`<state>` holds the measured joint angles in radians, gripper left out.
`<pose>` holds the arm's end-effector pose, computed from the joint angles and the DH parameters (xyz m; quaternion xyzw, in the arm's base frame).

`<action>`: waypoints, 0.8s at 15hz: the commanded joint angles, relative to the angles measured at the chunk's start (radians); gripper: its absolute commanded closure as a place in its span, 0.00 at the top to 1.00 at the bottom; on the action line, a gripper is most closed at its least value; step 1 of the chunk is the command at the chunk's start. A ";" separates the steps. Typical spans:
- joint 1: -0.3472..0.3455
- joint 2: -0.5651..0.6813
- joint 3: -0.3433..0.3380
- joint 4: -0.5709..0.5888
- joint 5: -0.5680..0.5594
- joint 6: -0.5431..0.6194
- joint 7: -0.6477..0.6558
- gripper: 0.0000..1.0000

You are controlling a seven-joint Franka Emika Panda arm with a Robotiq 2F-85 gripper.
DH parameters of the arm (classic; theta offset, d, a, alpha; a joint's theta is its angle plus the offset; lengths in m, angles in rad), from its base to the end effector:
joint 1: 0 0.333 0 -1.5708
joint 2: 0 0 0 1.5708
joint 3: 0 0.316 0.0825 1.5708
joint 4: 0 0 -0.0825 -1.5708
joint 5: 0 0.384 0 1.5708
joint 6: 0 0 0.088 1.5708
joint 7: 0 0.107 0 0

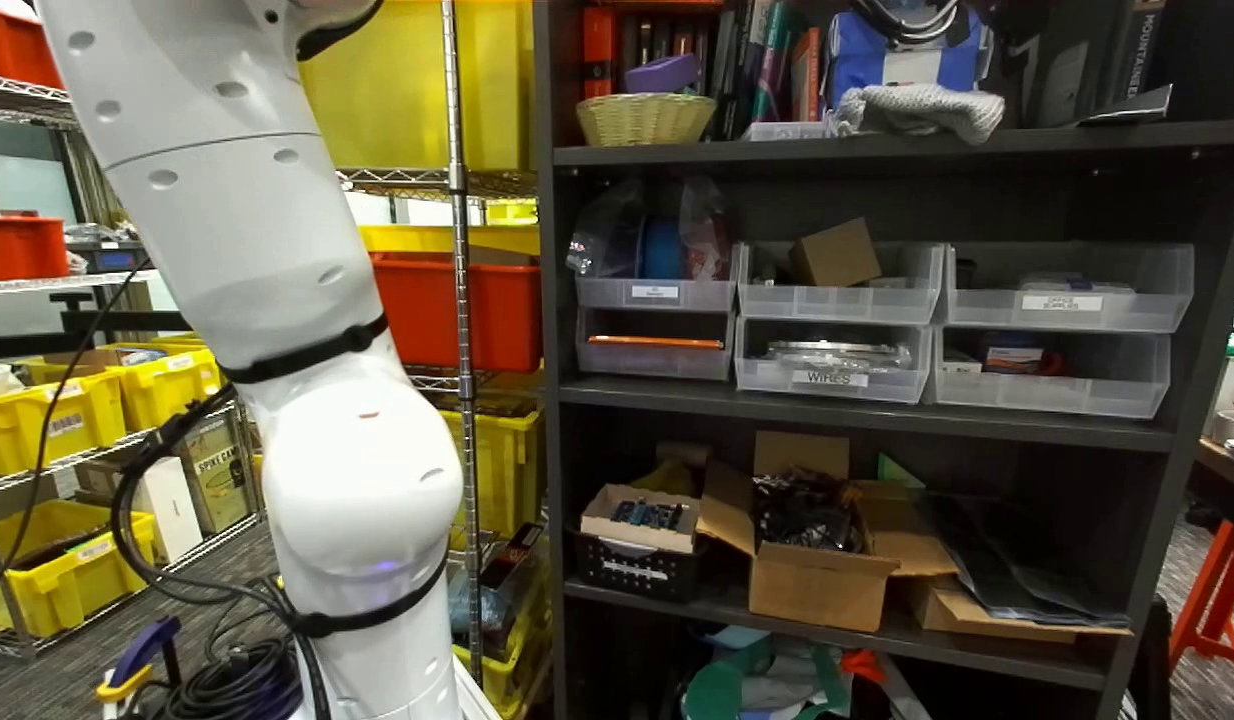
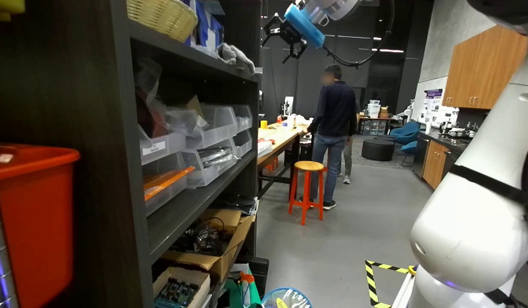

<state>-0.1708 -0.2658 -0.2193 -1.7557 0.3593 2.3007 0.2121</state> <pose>0.4699 -0.2075 0.7609 -0.8406 0.3292 -0.3987 0.1616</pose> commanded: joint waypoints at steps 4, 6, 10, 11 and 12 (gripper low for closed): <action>-0.054 -0.126 -0.007 -0.196 -0.208 -0.026 -0.125 1.00; -0.069 -0.130 -0.015 -0.215 -0.282 -0.057 -0.171 1.00; -0.082 -0.123 -0.030 -0.239 -0.394 -0.109 -0.258 1.00; -0.083 -0.123 -0.033 -0.249 -0.415 -0.109 -0.276 1.00; -0.084 -0.123 -0.036 -0.261 -0.430 -0.100 -0.289 1.00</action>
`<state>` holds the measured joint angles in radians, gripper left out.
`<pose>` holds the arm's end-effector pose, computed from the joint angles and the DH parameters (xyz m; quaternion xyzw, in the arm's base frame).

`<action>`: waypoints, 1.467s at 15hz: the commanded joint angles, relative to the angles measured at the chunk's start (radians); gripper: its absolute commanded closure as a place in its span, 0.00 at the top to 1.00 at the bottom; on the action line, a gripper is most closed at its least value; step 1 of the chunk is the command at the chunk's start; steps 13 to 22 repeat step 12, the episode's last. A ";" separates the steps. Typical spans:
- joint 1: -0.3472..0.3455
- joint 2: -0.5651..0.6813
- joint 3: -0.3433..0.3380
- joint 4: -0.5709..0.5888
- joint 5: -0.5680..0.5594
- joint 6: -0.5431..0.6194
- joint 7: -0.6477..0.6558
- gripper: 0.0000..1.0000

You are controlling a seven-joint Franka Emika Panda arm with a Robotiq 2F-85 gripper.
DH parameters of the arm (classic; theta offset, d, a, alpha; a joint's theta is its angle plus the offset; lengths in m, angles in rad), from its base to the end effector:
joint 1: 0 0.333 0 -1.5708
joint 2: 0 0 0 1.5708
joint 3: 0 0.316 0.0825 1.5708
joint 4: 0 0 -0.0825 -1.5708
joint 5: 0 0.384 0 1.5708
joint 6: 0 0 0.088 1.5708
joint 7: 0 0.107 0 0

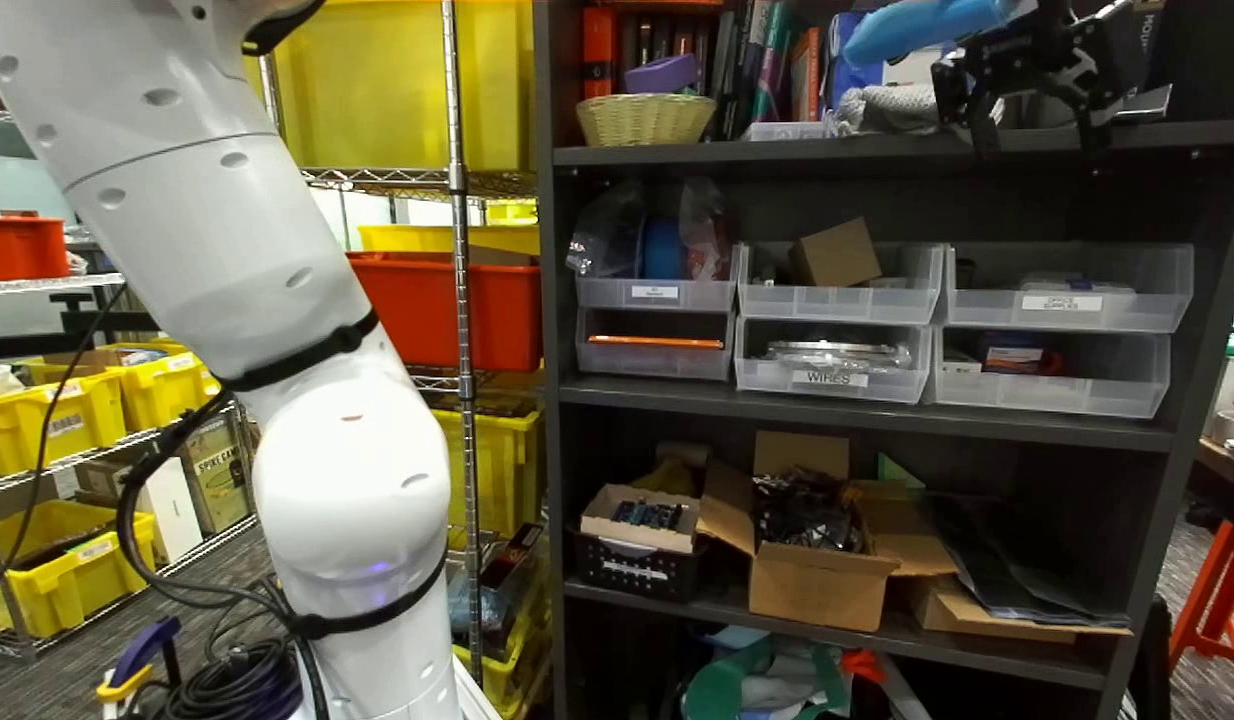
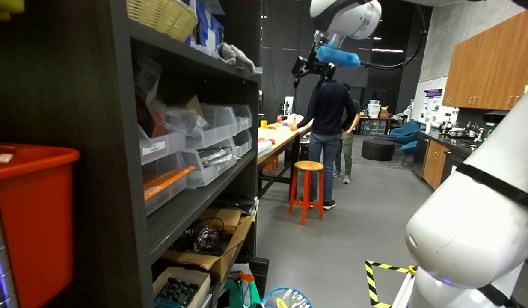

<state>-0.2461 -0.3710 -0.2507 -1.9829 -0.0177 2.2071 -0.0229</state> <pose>0.4163 -0.2527 0.6782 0.9298 -0.2267 0.2876 0.0380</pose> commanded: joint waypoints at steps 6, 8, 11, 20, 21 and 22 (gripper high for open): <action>0.000 0.002 -0.014 -0.031 -0.043 -0.002 -0.054 1.00; 0.001 0.002 -0.014 -0.031 -0.043 -0.002 -0.056 1.00; 0.001 0.002 -0.014 -0.031 -0.043 -0.002 -0.059 1.00; 0.001 0.002 -0.014 -0.031 -0.043 -0.002 -0.059 1.00; 0.001 0.002 -0.014 -0.031 -0.043 -0.002 -0.059 1.00; 0.001 0.002 -0.014 -0.031 -0.043 -0.002 -0.059 1.00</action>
